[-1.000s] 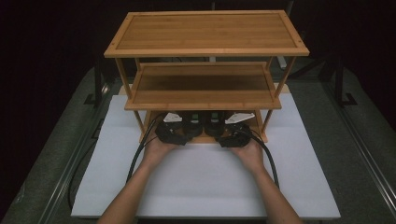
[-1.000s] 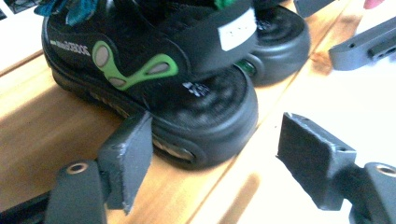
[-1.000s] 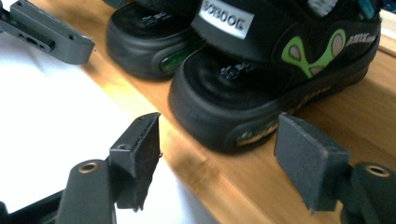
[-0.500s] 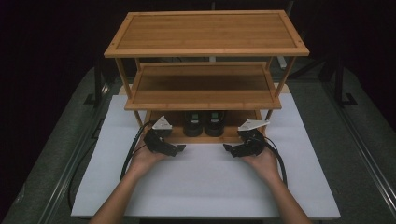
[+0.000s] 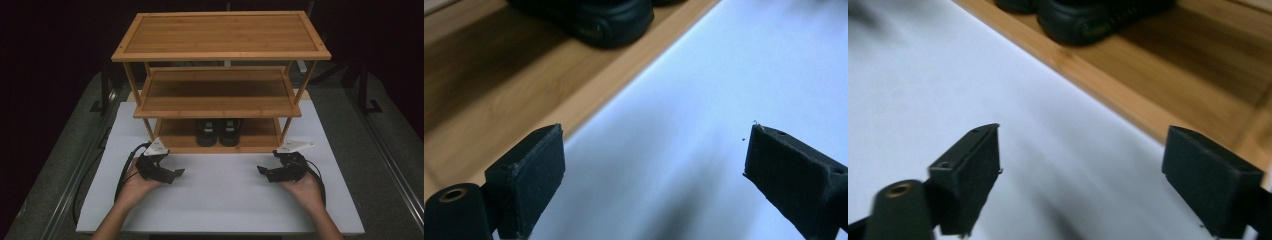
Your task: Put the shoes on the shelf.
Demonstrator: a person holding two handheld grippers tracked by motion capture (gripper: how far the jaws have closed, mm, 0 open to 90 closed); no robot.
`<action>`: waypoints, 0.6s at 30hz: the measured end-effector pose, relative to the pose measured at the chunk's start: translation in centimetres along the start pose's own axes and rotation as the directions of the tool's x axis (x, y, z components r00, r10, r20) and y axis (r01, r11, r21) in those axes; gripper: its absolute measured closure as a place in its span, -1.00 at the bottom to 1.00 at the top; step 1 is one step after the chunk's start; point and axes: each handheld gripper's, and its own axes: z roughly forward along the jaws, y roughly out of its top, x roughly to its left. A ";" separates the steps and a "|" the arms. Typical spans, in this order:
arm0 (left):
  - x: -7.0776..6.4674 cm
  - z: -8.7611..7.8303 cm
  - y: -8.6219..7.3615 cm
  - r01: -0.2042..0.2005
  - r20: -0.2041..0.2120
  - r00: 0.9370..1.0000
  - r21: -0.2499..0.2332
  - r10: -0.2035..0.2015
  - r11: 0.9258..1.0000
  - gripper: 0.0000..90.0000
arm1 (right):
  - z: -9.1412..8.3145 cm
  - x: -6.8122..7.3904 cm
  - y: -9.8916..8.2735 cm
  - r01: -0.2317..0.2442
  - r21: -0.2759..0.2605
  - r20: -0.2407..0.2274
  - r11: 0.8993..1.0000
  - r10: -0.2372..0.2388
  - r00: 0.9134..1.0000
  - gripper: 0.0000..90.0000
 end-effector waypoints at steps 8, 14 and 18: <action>-0.4 -2.5 -3.2 0.012 -0.024 1.000 0.036 -0.011 0.999 -0.80 | -2.6 -0.4 -3.0 -0.055 0.026 0.057 0.998 0.054 0.997 -0.77; -0.7 -3.9 -5.2 0.024 -0.043 0.999 0.059 -0.022 0.998 -0.80 | -4.2 -0.5 -5.5 -0.083 0.048 0.101 0.995 0.078 0.992 -0.97; -0.9 -4.7 -6.5 0.029 -0.065 0.998 0.066 -0.025 0.997 -0.82 | -5.1 -0.5 -6.7 -0.095 0.053 0.123 0.994 0.088 0.989 -0.97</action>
